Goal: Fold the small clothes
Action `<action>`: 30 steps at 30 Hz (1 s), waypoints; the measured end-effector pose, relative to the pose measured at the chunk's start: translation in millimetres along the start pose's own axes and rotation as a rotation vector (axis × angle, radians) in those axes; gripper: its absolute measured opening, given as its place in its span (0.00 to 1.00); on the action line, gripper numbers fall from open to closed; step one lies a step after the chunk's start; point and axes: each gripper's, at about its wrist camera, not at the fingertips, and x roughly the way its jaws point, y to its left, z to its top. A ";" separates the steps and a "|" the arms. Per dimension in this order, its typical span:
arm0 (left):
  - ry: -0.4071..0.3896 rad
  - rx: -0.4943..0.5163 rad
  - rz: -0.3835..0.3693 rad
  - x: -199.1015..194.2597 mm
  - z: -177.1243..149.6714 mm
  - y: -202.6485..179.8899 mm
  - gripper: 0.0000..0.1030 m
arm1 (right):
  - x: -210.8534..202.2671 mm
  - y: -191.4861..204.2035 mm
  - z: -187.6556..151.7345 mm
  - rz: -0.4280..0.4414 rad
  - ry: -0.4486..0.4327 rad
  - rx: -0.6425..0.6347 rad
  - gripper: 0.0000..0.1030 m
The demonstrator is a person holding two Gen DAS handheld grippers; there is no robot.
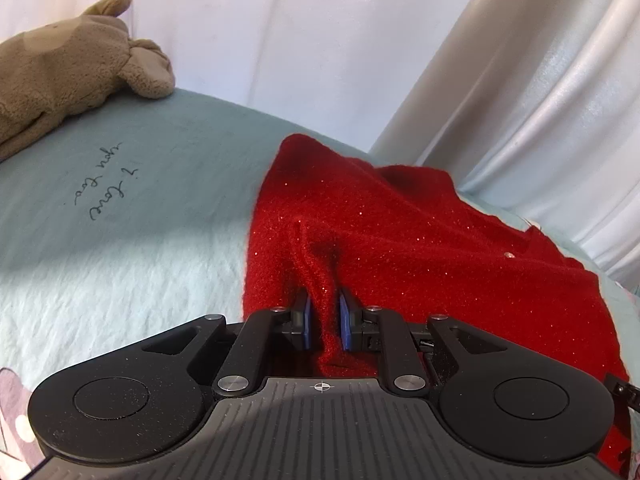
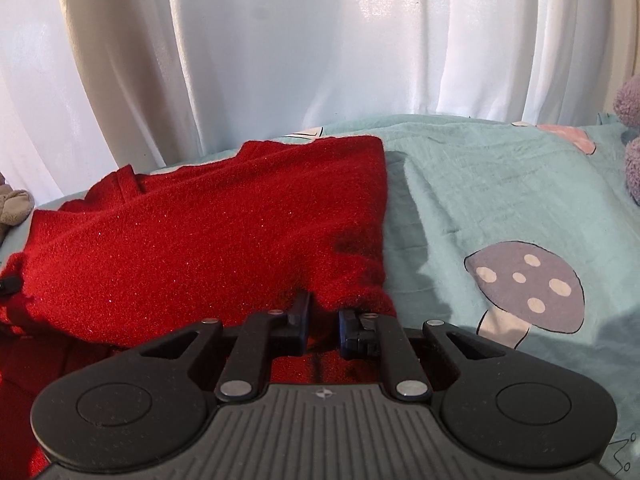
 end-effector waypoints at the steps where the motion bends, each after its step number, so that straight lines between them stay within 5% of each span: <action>1: 0.002 -0.013 -0.001 -3.7 0.3 2.3 0.21 | -0.2 1.1 -0.4 -0.001 -0.001 -0.012 0.11; 5: -0.028 -0.050 0.037 -26.3 3.2 16.4 0.43 | -13.9 -7.2 1.0 0.036 0.037 0.064 0.22; 6: -0.035 -0.060 0.088 -32.6 4.5 20.6 0.59 | -20.1 -10.0 0.4 0.040 0.040 0.095 0.25; 8: -0.065 -0.070 0.161 -44.7 4.7 29.9 0.56 | -35.8 -11.9 -2.5 -0.005 0.034 0.115 0.60; 9: -0.084 -0.069 0.152 -51.0 5.2 33.0 0.55 | -44.6 -12.3 -4.2 -0.031 0.004 0.107 0.66; 14: -0.133 -0.038 -0.006 -58.7 16.7 4.9 0.62 | -63.8 0.6 5.4 -0.021 -0.114 0.052 0.54; 16: -0.112 0.010 -0.035 -45.3 18.4 -17.4 0.72 | -55.1 17.1 12.7 0.013 -0.114 0.010 0.47; 18: -0.069 0.052 -0.061 -25.8 14.9 -33.4 0.72 | -39.4 35.6 15.7 0.055 -0.101 -0.046 0.40; 21: -0.019 0.110 0.002 1.0 2.3 -44.9 0.69 | -10.2 59.6 11.3 0.057 -0.051 -0.135 0.27; 30: -0.058 0.263 0.089 5.4 -16.1 -62.5 0.71 | 8.4 78.4 -3.8 0.000 -0.065 -0.306 0.27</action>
